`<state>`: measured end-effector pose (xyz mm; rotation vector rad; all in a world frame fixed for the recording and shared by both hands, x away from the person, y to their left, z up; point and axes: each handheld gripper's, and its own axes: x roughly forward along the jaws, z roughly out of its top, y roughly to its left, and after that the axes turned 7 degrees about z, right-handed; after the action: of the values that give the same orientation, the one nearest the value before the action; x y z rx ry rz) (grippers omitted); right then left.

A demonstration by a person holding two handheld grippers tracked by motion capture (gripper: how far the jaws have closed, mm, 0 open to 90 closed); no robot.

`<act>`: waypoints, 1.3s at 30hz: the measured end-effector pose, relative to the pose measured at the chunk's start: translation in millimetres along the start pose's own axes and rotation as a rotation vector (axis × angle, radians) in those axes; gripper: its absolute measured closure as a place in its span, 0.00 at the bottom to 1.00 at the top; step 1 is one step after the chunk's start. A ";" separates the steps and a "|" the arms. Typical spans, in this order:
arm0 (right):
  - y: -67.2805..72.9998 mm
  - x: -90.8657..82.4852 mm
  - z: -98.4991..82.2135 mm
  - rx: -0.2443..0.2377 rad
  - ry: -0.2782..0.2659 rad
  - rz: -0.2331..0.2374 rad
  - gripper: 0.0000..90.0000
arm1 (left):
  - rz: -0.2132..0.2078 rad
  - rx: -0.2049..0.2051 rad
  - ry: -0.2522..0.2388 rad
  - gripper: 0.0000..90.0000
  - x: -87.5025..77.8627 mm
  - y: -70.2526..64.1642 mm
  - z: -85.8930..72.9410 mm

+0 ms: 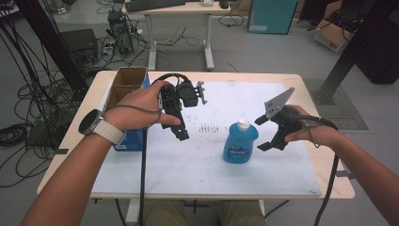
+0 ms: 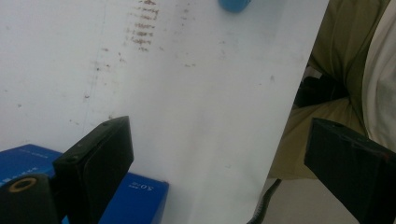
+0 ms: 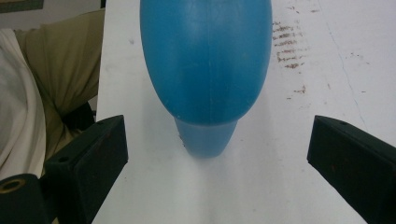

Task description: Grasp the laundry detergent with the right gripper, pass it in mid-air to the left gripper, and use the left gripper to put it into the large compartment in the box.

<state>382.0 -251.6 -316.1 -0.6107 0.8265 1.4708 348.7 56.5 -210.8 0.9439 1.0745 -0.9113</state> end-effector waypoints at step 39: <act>0.2 -0.9 1.8 -0.006 -0.002 -0.003 0.05 | 0.002 0.056 0.033 0.09 -2.9 4.3 -1.3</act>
<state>382.1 -250.7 -314.2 -0.6149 0.8193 1.4712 351.6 59.6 -207.6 1.0087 1.0803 -0.9306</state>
